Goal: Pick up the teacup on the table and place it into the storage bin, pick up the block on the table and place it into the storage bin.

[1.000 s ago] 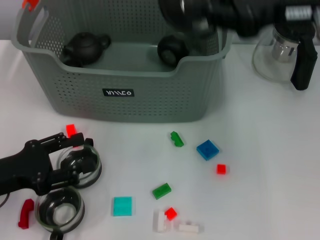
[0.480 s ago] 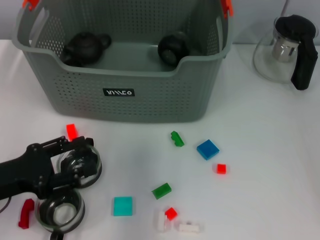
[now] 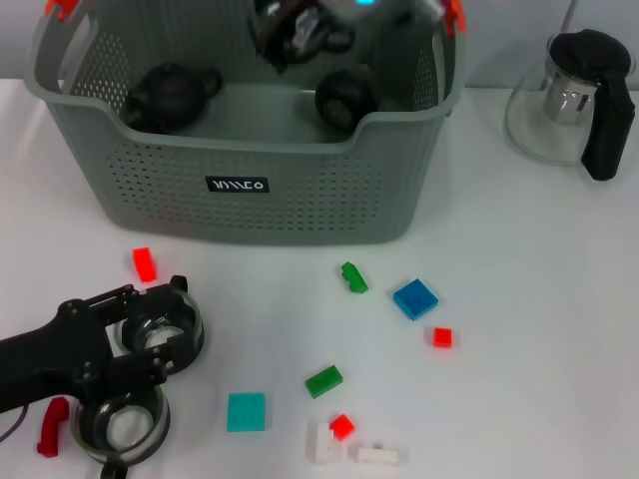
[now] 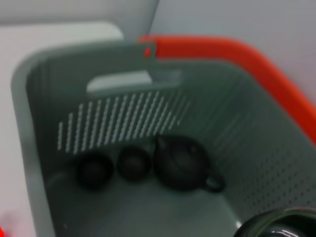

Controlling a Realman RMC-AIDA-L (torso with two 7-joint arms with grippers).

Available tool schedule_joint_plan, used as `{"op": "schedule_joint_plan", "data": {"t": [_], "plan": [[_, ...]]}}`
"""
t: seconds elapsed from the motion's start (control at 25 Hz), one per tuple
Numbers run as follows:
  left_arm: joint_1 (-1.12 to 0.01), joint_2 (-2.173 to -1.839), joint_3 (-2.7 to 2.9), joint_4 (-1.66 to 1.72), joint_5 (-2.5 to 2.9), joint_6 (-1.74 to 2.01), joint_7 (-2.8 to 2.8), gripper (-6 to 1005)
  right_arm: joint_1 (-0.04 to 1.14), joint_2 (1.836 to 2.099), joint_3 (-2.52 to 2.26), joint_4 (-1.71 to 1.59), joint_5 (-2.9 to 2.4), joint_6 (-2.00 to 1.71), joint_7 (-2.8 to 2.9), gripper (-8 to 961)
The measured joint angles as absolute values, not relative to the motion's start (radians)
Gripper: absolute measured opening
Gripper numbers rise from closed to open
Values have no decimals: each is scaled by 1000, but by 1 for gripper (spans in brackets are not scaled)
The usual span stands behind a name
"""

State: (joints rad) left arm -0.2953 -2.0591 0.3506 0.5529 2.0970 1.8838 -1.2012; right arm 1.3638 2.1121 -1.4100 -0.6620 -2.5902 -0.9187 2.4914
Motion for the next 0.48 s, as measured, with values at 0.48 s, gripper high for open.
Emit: {"op": "schedule_joint_plan", "data": {"t": [0.48], "plan": [[-303, -2059, 353, 540, 2097, 1863, -1198, 763, 1379, 2116, -1534, -516, -2488, -838, 2484, 55]]}}
